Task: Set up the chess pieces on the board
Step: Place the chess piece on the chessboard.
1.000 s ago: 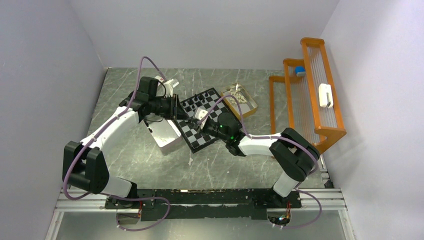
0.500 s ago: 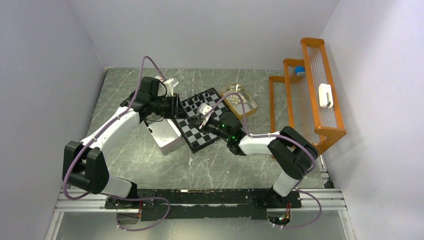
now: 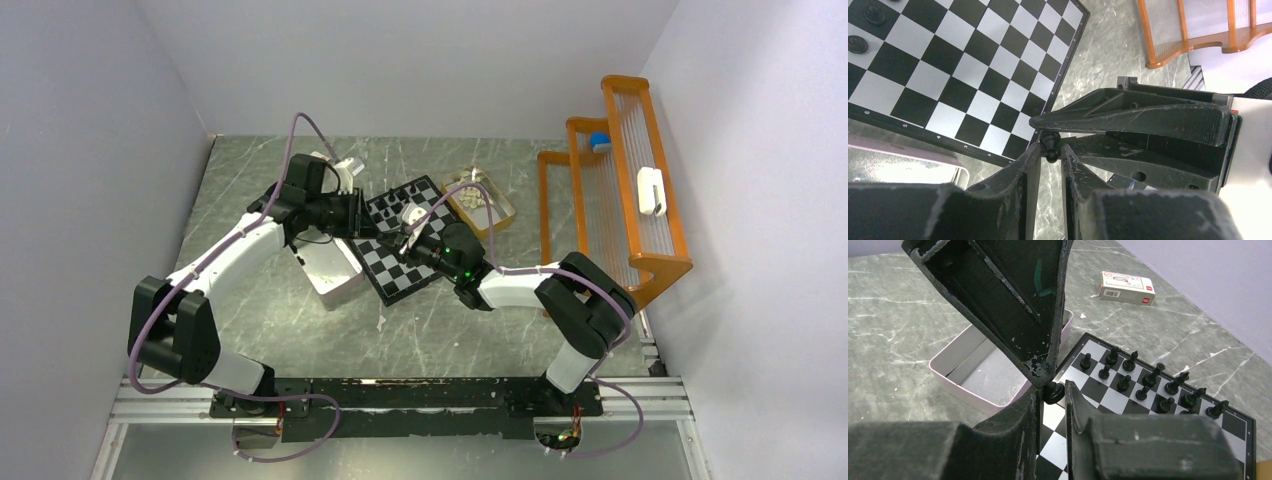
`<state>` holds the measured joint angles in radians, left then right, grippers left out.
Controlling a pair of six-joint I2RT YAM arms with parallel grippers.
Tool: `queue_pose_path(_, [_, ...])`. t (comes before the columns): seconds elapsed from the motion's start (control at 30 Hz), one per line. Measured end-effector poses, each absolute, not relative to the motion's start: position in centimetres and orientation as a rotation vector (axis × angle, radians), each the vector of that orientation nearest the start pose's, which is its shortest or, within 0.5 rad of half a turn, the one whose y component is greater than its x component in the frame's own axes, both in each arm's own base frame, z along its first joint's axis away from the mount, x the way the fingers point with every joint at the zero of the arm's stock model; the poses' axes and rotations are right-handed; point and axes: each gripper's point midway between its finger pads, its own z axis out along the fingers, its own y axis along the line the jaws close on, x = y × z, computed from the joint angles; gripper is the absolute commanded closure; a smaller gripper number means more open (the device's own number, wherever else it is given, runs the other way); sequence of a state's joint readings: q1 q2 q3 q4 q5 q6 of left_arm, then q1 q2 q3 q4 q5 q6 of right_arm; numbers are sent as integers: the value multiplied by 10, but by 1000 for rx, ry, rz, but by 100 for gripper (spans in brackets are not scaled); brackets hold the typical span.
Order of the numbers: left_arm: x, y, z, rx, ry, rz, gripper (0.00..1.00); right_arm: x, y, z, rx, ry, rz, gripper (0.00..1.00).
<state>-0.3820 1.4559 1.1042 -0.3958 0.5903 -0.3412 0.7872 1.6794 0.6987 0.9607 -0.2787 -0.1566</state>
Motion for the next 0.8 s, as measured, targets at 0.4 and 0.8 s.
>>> queue_pose_path(0.4, [304,-243,175,357,2356,-1039,85,312,366,158,-888,1380,710,81])
queue_pose_path(0.8, [310,-249,177,355,2329,-1015,79,319,360,157,-829,1419,716,81])
